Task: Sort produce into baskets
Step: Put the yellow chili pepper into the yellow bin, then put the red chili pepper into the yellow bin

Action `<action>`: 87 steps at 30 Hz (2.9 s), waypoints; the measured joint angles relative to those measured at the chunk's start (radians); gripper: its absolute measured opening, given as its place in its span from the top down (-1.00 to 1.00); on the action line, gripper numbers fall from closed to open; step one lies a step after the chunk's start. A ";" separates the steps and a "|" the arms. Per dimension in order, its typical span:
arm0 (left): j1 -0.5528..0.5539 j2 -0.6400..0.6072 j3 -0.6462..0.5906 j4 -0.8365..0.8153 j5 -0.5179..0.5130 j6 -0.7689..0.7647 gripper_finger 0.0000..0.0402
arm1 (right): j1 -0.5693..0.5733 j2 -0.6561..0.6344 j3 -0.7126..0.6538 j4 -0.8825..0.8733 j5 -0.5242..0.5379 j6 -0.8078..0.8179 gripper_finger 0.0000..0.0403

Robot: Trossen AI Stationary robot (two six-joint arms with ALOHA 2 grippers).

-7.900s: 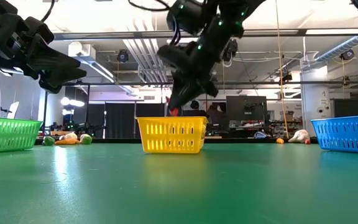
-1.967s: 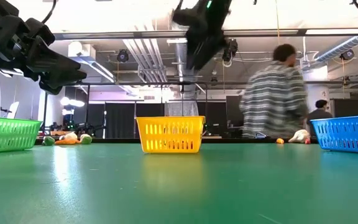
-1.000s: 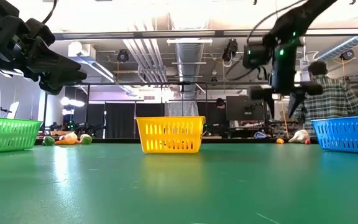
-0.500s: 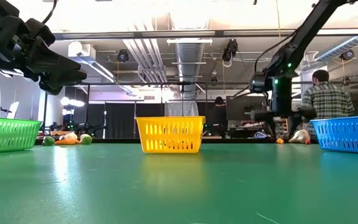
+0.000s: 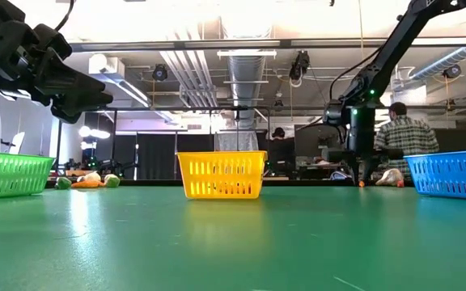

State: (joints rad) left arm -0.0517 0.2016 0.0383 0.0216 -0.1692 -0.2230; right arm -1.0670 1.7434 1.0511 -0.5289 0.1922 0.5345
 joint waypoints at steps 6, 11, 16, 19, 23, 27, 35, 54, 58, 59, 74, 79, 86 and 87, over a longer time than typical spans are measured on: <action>0.000 0.000 0.000 0.000 0.000 0.000 0.21 | 0.022 -0.027 -0.005 -0.044 0.029 -0.086 0.92; 0.000 0.000 0.000 0.000 0.000 0.000 0.21 | 0.187 -0.134 -0.012 -0.081 0.023 -0.157 0.93; 0.000 0.000 0.000 0.000 0.000 0.000 0.21 | 0.431 -0.241 0.011 -0.040 -0.031 -0.174 0.93; 0.000 0.000 0.000 0.000 0.000 0.000 0.21 | 0.584 -0.271 0.044 -0.006 -0.096 -0.206 0.93; 0.000 0.000 0.000 0.000 0.000 0.000 0.21 | 0.776 -0.269 0.094 0.007 -0.123 -0.249 0.94; 0.000 0.000 0.000 0.001 0.000 0.000 0.21 | 0.945 -0.234 0.139 0.051 -0.149 -0.347 0.94; 0.000 0.000 0.000 0.000 0.000 0.000 0.21 | 1.095 -0.056 0.224 0.100 -0.140 -0.482 0.94; 0.000 0.001 0.000 0.000 0.000 0.000 0.21 | 1.001 0.302 0.523 -0.142 -0.061 -0.457 0.77; 0.000 0.001 0.000 0.000 0.000 0.000 0.21 | 0.993 0.299 0.542 -0.179 -0.052 -0.405 0.53; 0.000 0.001 0.000 0.000 0.000 0.000 0.21 | 0.993 0.288 0.554 -0.209 -0.053 -0.385 0.48; 0.000 0.001 0.000 0.000 0.000 0.000 0.21 | 0.951 -0.180 0.495 -0.525 0.269 -0.085 0.22; 0.000 0.002 0.000 0.000 0.000 0.000 0.21 | 0.846 -0.300 0.296 -0.547 0.278 0.185 0.10; 0.000 0.002 0.000 0.000 0.000 0.000 0.21 | 0.648 -0.403 -0.009 -0.540 0.317 0.682 -0.13; 0.000 0.002 0.000 0.000 0.000 0.000 0.21 | 0.617 -0.415 -0.044 -0.534 0.325 0.735 -0.16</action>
State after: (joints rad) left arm -0.0515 0.2035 0.0383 0.0219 -0.1690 -0.2226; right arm -0.4499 1.3288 1.0073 -1.0629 0.5176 1.2690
